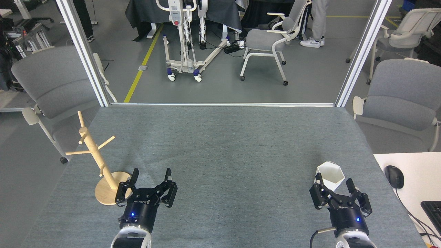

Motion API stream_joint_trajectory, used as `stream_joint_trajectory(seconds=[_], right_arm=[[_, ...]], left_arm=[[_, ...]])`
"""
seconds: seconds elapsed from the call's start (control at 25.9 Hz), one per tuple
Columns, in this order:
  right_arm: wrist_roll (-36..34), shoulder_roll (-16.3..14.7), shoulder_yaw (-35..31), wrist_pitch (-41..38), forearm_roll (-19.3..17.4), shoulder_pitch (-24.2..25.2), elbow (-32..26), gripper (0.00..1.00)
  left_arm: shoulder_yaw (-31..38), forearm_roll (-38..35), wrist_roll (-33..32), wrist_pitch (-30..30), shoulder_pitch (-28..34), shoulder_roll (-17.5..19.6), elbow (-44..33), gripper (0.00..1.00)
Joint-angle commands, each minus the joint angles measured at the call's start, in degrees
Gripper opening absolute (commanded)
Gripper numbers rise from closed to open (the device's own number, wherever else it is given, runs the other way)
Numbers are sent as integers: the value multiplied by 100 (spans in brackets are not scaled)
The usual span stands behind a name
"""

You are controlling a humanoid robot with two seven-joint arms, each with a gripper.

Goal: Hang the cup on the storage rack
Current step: 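Open the right gripper and back it away from the white hexagonal cup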

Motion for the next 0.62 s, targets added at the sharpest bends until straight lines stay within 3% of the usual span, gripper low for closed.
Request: stream_joint_trajectory(seconds=[0.0, 0.39, 0.58], right_arm=[[12, 4, 0, -35, 2, -5, -8, 100], [21, -321, -352, -43, -24, 13, 414, 100], [3, -681, -334, -254, 2, 4, 810, 100]], left_arm=[[-2, 7, -7, -19, 8, 19, -21, 99], [7, 16, -7, -19, 87, 54, -21, 99], [-11, 16, -7, -10, 79, -16, -21, 99]])
